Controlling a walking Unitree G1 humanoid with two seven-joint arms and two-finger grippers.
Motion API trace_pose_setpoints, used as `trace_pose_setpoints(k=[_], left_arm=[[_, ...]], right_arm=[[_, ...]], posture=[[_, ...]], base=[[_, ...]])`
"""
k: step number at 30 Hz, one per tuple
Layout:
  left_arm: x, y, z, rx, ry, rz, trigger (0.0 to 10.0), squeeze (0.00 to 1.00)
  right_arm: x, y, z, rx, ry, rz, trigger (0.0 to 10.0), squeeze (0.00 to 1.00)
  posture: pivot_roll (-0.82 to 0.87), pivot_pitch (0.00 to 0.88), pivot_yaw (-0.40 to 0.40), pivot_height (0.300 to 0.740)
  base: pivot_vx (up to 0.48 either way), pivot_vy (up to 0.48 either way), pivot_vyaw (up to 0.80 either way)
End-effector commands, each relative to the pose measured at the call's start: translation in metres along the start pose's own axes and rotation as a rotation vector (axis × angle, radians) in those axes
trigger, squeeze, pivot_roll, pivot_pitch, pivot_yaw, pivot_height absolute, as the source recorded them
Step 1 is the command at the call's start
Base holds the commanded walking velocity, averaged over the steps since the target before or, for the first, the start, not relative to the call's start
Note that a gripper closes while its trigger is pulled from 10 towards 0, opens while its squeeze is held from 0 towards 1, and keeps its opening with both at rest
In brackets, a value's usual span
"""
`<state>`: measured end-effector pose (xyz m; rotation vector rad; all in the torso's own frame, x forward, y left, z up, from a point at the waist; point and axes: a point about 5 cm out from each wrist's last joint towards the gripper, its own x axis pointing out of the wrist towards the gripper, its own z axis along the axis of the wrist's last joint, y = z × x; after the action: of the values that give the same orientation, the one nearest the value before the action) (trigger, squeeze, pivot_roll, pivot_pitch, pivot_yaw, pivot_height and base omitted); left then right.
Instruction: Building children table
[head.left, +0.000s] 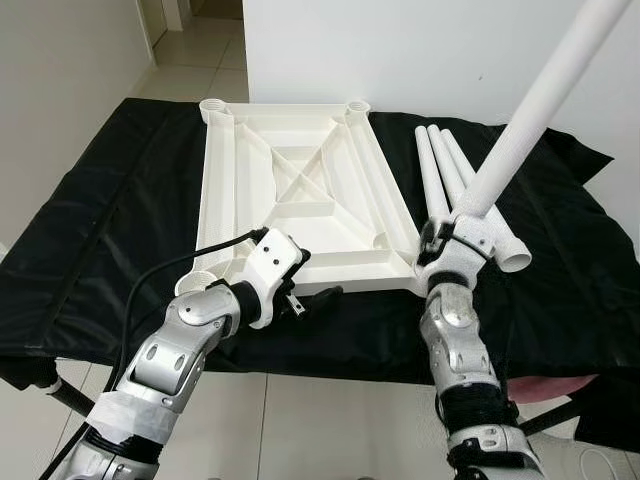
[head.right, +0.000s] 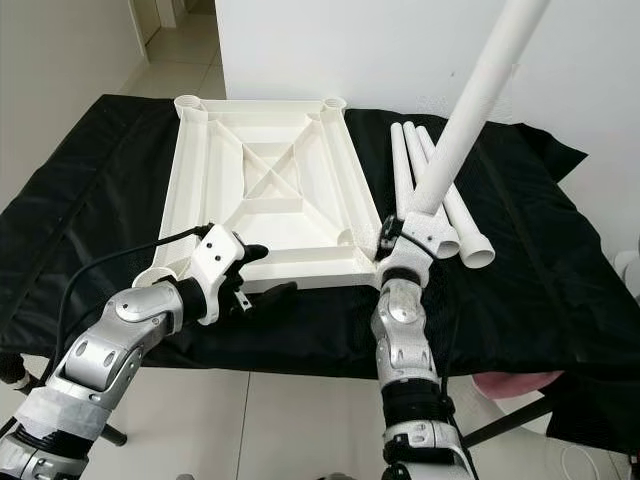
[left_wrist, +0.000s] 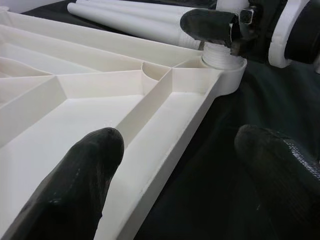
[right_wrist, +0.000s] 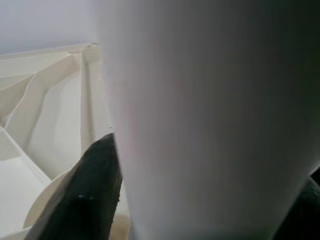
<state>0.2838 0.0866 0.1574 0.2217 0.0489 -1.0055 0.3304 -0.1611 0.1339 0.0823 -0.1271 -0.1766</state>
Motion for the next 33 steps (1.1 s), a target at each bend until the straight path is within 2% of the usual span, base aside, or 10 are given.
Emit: trace_pose_setpoints(k=[1,5,6,12,14,23,26,29,30,33], left_arm=[[0.001,-0.006,0.001,0.000,0.000,-0.032,10.0,0.00],[0.006,-0.015,-0.001,-0.010,-0.006,-0.052,10.0,0.00],[0.007,-0.017,-0.002,-0.013,-0.008,-0.057,10.0,0.00],[0.013,-0.024,-0.003,-0.028,-0.020,-0.053,10.0,0.00],[0.016,-0.027,-0.004,-0.031,-0.023,-0.053,10.0,0.00],[0.020,-0.030,-0.007,-0.023,-0.018,-0.047,10.0,0.00],[0.020,-0.029,-0.006,-0.020,-0.017,-0.052,10.0,0.00],[0.019,-0.025,-0.007,-0.011,-0.011,-0.047,10.0,0.00],[0.019,-0.025,-0.007,-0.011,-0.011,-0.047,10.0,0.00],[0.018,-0.020,-0.008,-0.003,-0.006,-0.035,10.0,0.00]], right_arm=[[-0.001,0.000,-0.004,-0.002,0.021,0.017,10.0,1.00],[0.002,-0.005,-0.001,-0.025,0.018,0.114,10.0,0.99],[0.003,-0.005,0.000,-0.039,0.015,0.145,10.0,0.00],[0.007,-0.012,0.005,-0.085,-0.003,0.214,10.0,0.00],[0.009,-0.014,0.007,-0.117,-0.009,0.292,10.0,0.00],[0.011,-0.016,0.004,-0.182,0.015,0.429,10.0,0.00],[0.007,-0.005,-0.002,-0.174,0.038,0.498,10.0,0.00],[-0.004,0.019,-0.010,-0.125,0.052,0.597,10.0,0.00],[-0.004,0.019,-0.010,-0.125,0.052,0.597,10.0,0.00],[-0.010,0.033,-0.015,-0.095,0.058,0.631,10.0,0.00]], posture=[[-0.02,0.045,-0.016,0.740],[-0.02,0.040,-0.018,0.740],[-0.02,0.039,-0.020,0.740],[-0.02,0.035,-0.021,0.740],[-0.02,0.028,-0.026,0.740],[-0.02,0.012,-0.029,0.740],[-0.02,0.006,-0.031,0.740],[-0.01,0.000,-0.033,0.740],[-0.01,0.000,-0.033,0.740],[-0.01,0.000,-0.033,0.740]], base=[[0.000,0.000,0.00],[0.000,0.000,0.00],[0.000,0.000,0.00],[0.000,0.000,0.00],[0.000,0.000,0.00],[0.000,0.000,0.00],[0.000,0.000,0.00],[0.000,0.000,0.00],[0.000,0.000,0.00],[0.000,0.000,0.00]])
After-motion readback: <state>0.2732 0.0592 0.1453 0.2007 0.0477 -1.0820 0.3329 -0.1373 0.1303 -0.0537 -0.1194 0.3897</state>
